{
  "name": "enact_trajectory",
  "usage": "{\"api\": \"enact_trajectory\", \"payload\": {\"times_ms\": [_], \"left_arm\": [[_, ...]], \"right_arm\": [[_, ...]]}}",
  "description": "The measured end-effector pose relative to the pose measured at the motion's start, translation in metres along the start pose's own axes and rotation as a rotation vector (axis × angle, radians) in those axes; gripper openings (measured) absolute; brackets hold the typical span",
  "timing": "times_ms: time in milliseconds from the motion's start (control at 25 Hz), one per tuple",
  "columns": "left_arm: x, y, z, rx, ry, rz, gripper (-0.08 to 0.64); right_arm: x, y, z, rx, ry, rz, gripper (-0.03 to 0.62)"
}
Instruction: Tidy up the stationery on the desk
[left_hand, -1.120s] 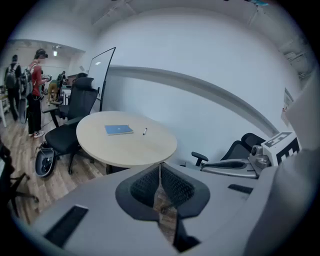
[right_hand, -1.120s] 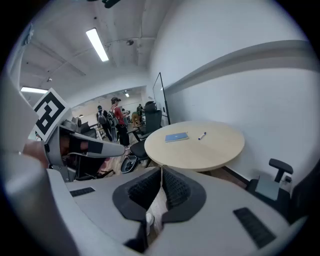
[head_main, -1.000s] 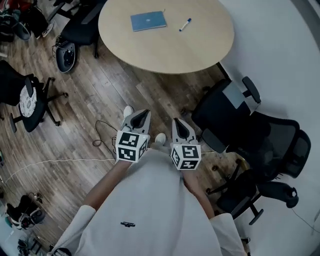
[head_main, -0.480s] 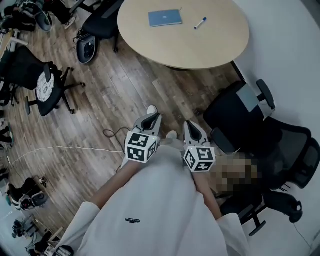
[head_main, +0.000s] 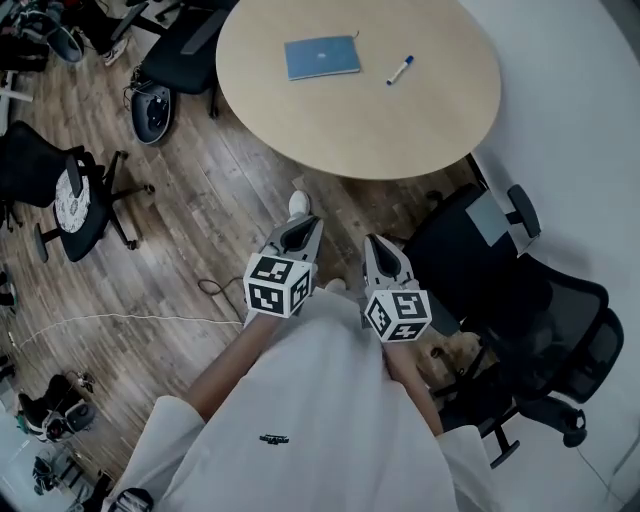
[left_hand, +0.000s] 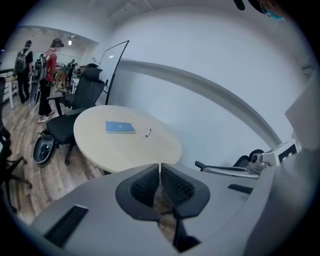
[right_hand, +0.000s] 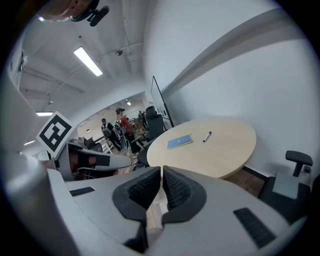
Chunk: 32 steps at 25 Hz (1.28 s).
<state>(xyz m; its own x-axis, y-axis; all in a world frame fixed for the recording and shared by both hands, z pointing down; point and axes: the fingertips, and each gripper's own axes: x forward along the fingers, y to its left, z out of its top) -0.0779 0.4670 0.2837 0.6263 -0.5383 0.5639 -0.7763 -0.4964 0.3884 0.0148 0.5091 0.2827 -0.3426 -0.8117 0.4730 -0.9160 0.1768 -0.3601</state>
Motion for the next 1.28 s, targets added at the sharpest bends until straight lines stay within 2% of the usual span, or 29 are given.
{"api": "enact_trajectory", "payload": {"times_ms": [280,520,880,1280], "left_arm": [[0.063,0.078,0.126,0.077,0.008,-0.075,0.028],[0.110,0.121,0.193,0.140,0.014,-0.109,0.028],[0.184,0.146,0.243,0.170,0.024,-0.079,0.028],[0.275,0.196,0.261,0.105,0.082,0.036,0.029]], "right_arm": [[0.120,-0.006,0.101,-0.002,-0.015,-0.088,0.040],[0.201,-0.015,0.169,-0.004,-0.042,-0.133,0.040],[0.290,-0.063,0.225,-0.029,-0.013,-0.099,0.040],[0.374,-0.134,0.232,0.005,0.080,-0.027,0.041]]}}
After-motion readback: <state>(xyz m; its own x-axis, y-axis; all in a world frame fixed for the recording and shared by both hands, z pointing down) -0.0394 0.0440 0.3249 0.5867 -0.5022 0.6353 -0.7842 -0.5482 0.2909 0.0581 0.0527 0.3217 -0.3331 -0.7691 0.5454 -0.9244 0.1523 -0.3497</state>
